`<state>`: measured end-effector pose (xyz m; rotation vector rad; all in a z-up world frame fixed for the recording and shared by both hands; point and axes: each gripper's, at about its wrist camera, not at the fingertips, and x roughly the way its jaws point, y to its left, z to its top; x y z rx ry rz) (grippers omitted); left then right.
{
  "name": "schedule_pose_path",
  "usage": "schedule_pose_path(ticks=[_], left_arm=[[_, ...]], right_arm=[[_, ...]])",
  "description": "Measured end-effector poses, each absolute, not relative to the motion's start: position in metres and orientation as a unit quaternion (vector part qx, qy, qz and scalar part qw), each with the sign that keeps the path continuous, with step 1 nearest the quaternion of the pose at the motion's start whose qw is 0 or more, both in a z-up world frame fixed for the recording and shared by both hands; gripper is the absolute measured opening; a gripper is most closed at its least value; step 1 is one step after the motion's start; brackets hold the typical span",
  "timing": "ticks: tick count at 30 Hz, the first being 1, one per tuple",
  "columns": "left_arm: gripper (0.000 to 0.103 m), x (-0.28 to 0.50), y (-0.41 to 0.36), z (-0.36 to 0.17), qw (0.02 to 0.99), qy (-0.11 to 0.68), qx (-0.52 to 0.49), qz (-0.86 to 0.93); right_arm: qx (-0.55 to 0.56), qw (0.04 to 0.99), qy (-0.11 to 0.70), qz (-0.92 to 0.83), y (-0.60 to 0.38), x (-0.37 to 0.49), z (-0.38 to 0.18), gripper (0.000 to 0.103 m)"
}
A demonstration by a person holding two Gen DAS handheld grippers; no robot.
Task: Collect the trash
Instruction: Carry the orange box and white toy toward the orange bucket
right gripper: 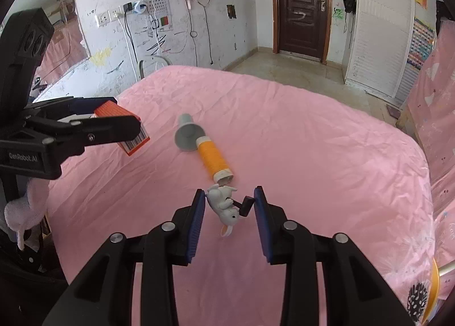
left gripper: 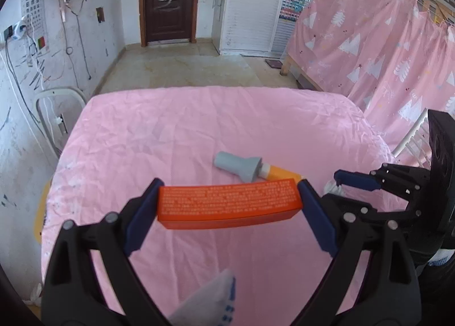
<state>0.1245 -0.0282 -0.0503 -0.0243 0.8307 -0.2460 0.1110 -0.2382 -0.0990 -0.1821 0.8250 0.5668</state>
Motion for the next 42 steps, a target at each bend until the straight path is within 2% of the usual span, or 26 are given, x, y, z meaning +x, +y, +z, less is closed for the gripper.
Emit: schedule_pose_path(ticks=[20,42], left_arm=[[0.090,0.113,-0.157,-0.013,0.906,0.368,0.070,-0.196],[0.090,0.105,-0.336,-0.015,0.862,0.374,0.150,-0.308]], right_arm=[[0.010,0.930,0.315,0.186,-0.387,0.089,-0.051,0.025],[0.064,0.949,0.305,0.041,-0.543,0.069,-0.075,0.025]])
